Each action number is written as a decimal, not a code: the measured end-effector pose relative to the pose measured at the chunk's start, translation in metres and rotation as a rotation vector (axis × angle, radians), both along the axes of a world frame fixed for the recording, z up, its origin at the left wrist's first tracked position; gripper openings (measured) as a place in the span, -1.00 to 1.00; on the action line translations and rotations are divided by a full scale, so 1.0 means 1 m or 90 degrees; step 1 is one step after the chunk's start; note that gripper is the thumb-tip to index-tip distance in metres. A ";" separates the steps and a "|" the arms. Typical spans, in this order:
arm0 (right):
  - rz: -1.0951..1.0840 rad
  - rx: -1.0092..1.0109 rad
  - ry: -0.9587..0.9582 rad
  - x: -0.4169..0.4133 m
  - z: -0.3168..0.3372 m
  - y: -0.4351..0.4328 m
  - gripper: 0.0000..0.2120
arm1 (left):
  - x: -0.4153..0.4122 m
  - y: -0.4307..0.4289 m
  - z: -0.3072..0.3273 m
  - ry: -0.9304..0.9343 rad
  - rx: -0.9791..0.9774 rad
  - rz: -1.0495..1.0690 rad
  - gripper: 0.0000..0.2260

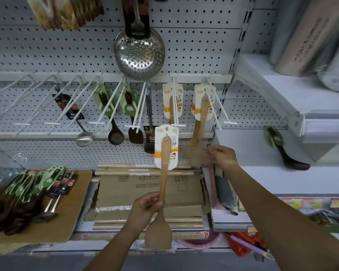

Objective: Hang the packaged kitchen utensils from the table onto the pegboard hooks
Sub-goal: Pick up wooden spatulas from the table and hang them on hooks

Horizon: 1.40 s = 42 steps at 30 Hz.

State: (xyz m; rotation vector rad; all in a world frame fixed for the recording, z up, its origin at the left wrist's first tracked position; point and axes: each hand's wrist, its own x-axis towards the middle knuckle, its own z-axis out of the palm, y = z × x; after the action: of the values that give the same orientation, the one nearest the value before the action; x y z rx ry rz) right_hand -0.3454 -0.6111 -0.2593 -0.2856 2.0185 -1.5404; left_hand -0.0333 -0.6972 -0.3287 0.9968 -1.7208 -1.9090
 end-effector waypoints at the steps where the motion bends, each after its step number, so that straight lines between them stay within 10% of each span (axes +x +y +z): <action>1: 0.027 -0.031 -0.010 0.009 0.010 -0.001 -0.82 | -0.002 0.000 0.001 0.002 0.000 -0.003 -0.78; 42: 0.217 -0.176 0.038 0.095 0.076 -0.010 -0.71 | -0.021 0.010 0.003 0.023 -0.018 -0.026 -0.79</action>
State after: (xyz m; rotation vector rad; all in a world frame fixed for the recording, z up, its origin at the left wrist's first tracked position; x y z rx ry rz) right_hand -0.2499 -0.6212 -0.1836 -0.7512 1.6871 -1.5985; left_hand -0.0546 -0.6868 -0.3262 0.9182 -1.7558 -1.9100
